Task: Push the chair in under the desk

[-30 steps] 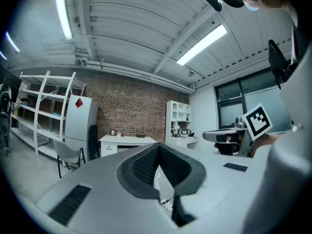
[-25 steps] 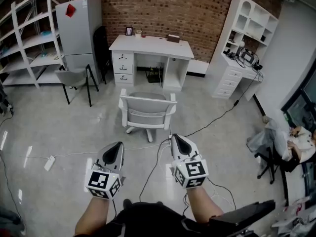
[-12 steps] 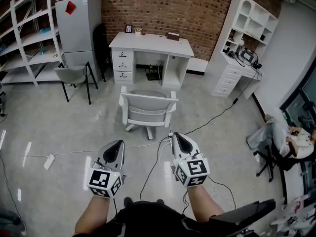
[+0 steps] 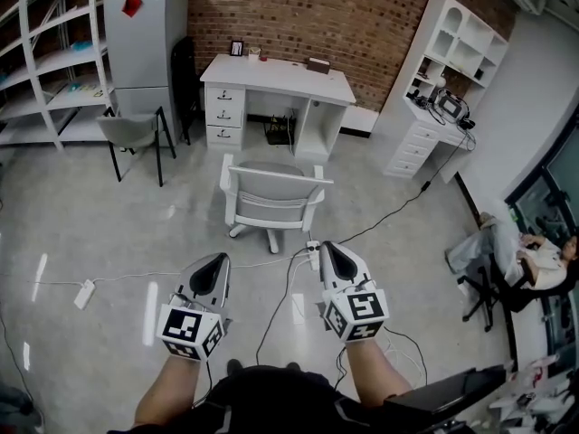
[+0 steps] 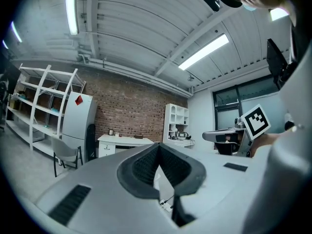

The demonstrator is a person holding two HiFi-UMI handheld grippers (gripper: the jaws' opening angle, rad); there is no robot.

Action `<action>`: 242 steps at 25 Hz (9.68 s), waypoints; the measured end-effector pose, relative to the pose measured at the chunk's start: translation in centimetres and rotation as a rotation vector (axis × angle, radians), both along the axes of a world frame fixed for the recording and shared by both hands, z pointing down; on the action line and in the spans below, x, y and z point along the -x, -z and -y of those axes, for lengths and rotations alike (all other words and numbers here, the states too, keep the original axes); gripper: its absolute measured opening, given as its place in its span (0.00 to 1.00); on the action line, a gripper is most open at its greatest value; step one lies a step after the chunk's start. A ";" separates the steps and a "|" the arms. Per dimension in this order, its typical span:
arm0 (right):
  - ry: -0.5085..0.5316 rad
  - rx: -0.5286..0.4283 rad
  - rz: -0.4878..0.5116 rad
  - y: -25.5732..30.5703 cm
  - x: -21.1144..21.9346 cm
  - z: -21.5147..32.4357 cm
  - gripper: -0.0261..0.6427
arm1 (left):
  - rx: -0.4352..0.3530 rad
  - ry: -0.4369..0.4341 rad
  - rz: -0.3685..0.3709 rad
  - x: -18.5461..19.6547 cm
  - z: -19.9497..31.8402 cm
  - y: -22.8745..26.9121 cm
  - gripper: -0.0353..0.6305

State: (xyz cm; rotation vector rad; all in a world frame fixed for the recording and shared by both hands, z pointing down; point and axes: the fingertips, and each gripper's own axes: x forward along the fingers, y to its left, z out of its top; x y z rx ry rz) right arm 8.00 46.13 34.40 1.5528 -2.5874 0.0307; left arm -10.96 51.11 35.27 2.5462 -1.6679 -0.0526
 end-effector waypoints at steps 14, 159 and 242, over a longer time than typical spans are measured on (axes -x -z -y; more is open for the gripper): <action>-0.020 0.007 -0.047 -1.2 2.5 0.7 0.05 | 0.016 -0.038 -0.019 2.9 1.8 -1.5 0.06; 0.570 0.386 -1.203 -36.2 1.8 47.5 0.20 | 0.508 -0.740 1.360 -2.3 50.9 -34.7 0.18; 0.598 0.499 -1.272 -37.6 6.2 75.6 0.15 | 0.632 -0.762 1.369 3.0 79.2 -36.2 0.18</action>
